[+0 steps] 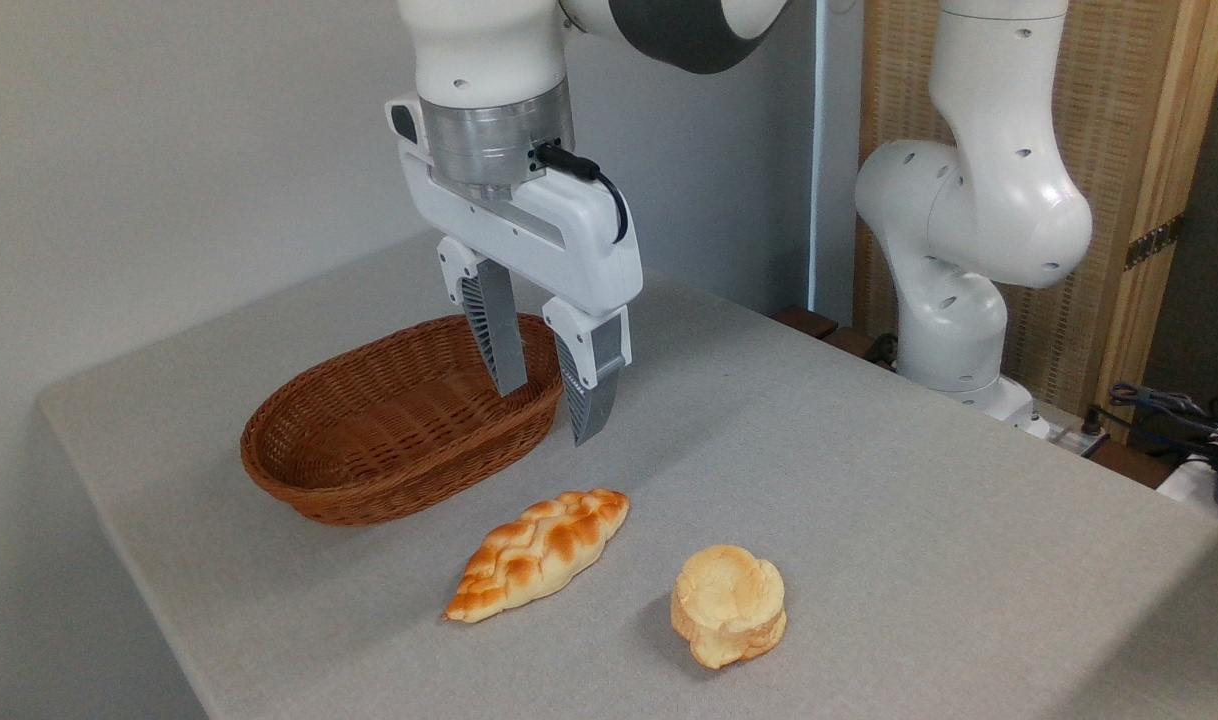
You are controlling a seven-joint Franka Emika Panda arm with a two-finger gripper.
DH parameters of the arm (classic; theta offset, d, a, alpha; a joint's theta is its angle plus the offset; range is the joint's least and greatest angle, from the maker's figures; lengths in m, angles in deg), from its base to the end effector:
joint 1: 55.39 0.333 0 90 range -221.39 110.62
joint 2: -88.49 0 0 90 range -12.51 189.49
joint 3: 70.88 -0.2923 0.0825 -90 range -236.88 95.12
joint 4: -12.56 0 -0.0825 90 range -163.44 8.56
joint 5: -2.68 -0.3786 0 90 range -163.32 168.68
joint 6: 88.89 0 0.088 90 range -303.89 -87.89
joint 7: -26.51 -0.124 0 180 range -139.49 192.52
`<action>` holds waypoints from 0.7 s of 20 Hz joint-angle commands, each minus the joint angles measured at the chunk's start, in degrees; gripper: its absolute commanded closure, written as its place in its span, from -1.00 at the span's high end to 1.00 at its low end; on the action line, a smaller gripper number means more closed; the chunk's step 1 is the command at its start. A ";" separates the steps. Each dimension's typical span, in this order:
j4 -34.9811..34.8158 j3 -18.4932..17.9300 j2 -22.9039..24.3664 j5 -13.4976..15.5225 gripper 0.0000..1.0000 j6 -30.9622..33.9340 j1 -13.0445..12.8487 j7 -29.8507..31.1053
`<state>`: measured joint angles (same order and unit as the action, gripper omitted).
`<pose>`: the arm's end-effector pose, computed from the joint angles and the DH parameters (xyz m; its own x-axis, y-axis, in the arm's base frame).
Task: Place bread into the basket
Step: 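Move the open gripper down over the braided bread roll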
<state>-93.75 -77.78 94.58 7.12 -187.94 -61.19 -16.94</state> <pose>0.5239 0.0037 0.5207 0.7476 -0.6626 0.0453 -0.6638 -0.7436 0.0795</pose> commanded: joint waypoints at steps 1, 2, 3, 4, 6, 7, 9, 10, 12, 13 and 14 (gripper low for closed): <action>0.93 -0.83 -1.52 -2.92 1.00 -1.05 -0.26 -1.29; 0.93 -0.83 -1.53 -2.94 1.00 -1.15 -0.18 -1.37; 0.93 -1.09 -1.70 -2.94 1.00 -1.24 -0.17 -1.46; 0.84 -1.44 -1.96 -3.03 1.00 -1.41 -0.17 -1.46; 0.93 -1.45 -2.32 -2.94 1.00 -1.41 -0.26 -1.46; 0.93 -1.44 -2.32 -2.94 1.00 -1.41 -0.26 -1.46; 0.93 -1.44 -2.32 -2.94 1.00 -1.41 -0.26 -1.37; 0.93 -1.27 -2.14 -2.94 1.00 -1.33 -0.35 -1.37; 0.93 -1.09 -1.97 -2.94 1.00 -1.33 -0.35 -1.37; 0.93 -1.09 -1.97 -2.94 1.00 -1.24 -0.35 -1.37; 0.93 -1.09 -2.05 -2.94 1.00 -1.24 -0.35 -1.46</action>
<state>-93.41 -78.52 92.52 4.77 -189.07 -61.09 -17.02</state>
